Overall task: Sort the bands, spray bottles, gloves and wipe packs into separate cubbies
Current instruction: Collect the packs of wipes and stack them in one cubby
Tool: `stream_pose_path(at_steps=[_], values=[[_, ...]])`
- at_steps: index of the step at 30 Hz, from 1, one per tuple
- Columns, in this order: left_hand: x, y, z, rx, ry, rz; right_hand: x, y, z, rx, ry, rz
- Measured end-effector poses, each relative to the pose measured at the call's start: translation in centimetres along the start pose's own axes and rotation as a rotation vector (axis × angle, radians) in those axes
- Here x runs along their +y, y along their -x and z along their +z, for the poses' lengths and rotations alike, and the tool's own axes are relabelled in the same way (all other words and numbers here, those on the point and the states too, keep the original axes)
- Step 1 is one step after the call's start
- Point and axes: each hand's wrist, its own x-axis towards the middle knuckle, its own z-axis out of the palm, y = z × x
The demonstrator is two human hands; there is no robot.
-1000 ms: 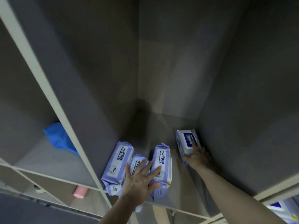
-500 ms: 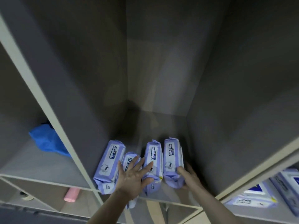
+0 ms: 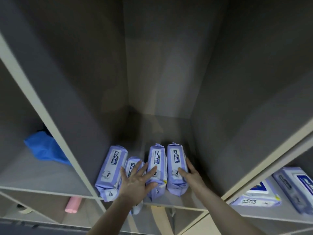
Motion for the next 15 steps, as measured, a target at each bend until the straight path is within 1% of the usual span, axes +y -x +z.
stream_pose_path(at_steps=[2,3,4,5,8,10,11,13,15], values=[[-0.2,-0.2,0.6,-0.025,0.023,0.002,-0.3,0.1,-0.1,-0.022,-0.006,-0.006],[0.2,0.3,-0.2,-0.015,0.005,0.002,-0.6,0.4,-0.2,-0.04,0.007,-0.013],[0.4,0.5,-1.0,0.002,-0.002,0.005,-0.8,0.6,-0.1,-0.052,0.022,-0.031],[0.5,0.6,-1.8,0.069,0.022,0.031,-1.2,1.0,0.1,-0.05,0.059,-0.06],[1.4,1.5,-4.5,0.141,0.158,0.002,-1.2,1.7,0.4,-0.032,0.185,-0.228],[2.1,2.2,-5.5,0.2,0.244,0.029,-1.8,3.1,0.4,-0.072,0.229,-0.312],[2.4,2.3,-5.2,0.238,0.263,0.057,-2.1,4.2,0.5,-0.089,0.226,-0.328],[3.3,2.9,-4.7,0.213,0.348,0.07,-2.5,6.5,0.2,-0.138,0.177,-0.345],[4.5,3.4,-4.2,0.239,0.416,0.091,-2.0,8.1,-0.7,-0.175,0.139,-0.34]])
